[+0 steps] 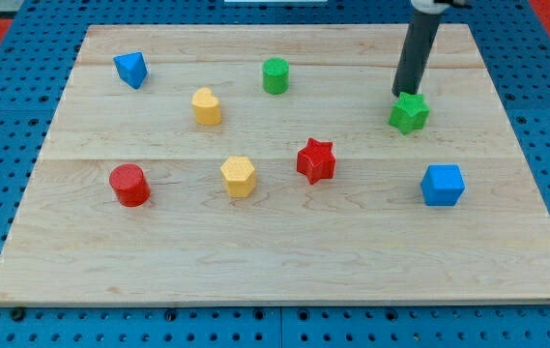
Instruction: Slide the blue cube down
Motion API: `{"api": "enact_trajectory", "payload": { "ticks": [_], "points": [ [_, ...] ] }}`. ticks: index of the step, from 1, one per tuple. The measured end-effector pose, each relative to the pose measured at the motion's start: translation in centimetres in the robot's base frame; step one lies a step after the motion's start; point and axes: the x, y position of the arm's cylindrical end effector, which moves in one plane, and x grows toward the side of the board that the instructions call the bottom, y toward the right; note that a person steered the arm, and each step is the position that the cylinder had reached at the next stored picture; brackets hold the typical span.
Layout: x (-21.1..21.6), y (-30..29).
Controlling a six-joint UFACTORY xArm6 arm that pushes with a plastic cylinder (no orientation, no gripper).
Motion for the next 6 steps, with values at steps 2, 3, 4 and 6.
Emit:
{"api": "enact_trajectory", "payload": {
  "ticks": [2,3,4,6],
  "points": [
    [10.6,-0.8],
    [8.1,0.7],
    [8.5,4.4],
    [17.3,5.5]
  ]
}}
